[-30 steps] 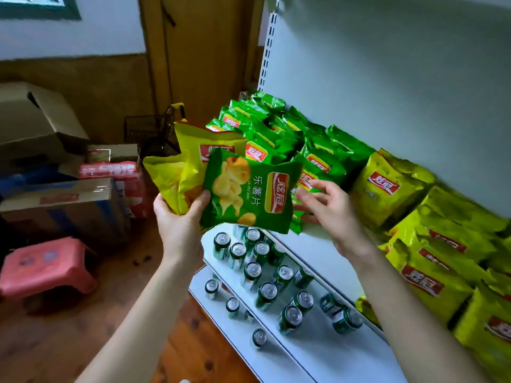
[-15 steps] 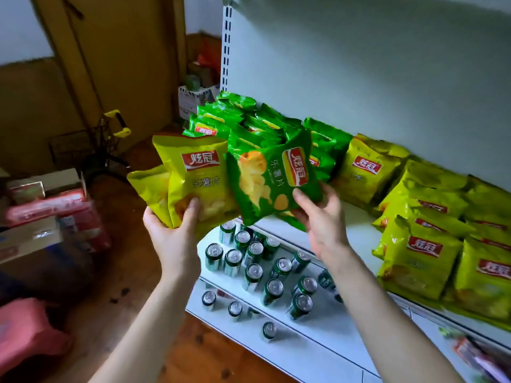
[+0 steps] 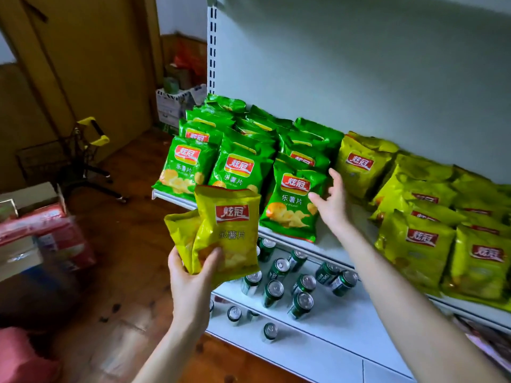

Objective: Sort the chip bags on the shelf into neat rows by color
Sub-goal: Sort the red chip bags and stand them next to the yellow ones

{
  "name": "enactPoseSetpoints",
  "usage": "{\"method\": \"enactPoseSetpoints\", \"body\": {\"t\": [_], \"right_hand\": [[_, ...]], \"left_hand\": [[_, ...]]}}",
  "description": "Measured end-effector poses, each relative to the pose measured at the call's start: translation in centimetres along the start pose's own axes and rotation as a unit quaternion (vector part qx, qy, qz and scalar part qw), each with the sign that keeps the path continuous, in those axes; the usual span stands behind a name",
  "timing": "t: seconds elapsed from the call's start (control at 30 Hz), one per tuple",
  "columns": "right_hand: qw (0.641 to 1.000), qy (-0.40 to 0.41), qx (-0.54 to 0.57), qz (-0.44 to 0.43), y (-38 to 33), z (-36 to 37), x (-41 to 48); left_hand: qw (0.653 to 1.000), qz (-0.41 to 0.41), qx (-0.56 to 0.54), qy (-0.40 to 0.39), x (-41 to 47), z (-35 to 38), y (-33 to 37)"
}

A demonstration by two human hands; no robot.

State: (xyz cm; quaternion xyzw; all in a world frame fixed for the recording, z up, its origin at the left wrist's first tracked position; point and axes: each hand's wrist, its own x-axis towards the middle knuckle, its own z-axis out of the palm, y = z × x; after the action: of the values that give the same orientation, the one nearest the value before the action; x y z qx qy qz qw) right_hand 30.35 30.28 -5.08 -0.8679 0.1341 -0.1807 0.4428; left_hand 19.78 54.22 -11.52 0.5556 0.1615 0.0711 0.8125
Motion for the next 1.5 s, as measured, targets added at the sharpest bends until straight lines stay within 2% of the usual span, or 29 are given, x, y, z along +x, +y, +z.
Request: {"method": "enactPoseSetpoints", "body": {"t": [0.17, 0.33, 0.47, 0.63, 1.03, 1.17, 1.27, 1.33, 1.43, 1.5], "right_hand": [[0.994, 0.011, -0.081, -0.071, 1.1, 1.1, -2.2], [0.988, -0.088, -0.123, -0.018, 2.4, 2.3, -4.2], [0.997, -0.018, -0.080, -0.003, 2.4, 3.4, -2.6], [0.989, 0.055, -0.139, -0.007, 1.7, 5.0, -2.4], [0.988, 0.007, -0.153, -0.004, 2.4, 4.4, -3.3], [0.989, 0.030, -0.146, -0.021, 2.1, 2.9, -3.5], [0.991, 0.065, -0.093, -0.068, 1.3, 0.9, -3.4], [0.992, 0.074, -0.015, -0.101, 0.1, -0.8, -3.4], [0.991, 0.002, 0.104, -0.088, -2.6, -3.5, -3.9], [0.986, -0.108, 0.110, -0.070, -3.6, -5.3, -4.1]], "left_hand": [[1.000, -0.016, 0.008, 0.005, 0.3, 0.1, -0.4], [1.000, -0.019, 0.007, 0.005, 0.3, 0.2, -0.4], [1.000, -0.015, -0.005, 0.000, 0.3, 0.1, -0.6], [1.000, -0.011, -0.009, -0.008, -0.1, 0.1, -0.3], [0.999, -0.019, -0.006, -0.025, -0.6, 0.5, 0.0], [0.999, -0.017, -0.007, -0.038, -0.9, 0.9, 0.4], [0.998, -0.017, -0.007, -0.065, -1.0, 1.4, 0.6], [0.995, -0.017, -0.007, -0.094, -1.1, 2.0, 0.8], [0.990, -0.018, 0.003, -0.140, -1.2, 3.3, 0.7], [0.986, -0.023, 0.012, -0.167, -1.4, 4.4, 0.5]]}}
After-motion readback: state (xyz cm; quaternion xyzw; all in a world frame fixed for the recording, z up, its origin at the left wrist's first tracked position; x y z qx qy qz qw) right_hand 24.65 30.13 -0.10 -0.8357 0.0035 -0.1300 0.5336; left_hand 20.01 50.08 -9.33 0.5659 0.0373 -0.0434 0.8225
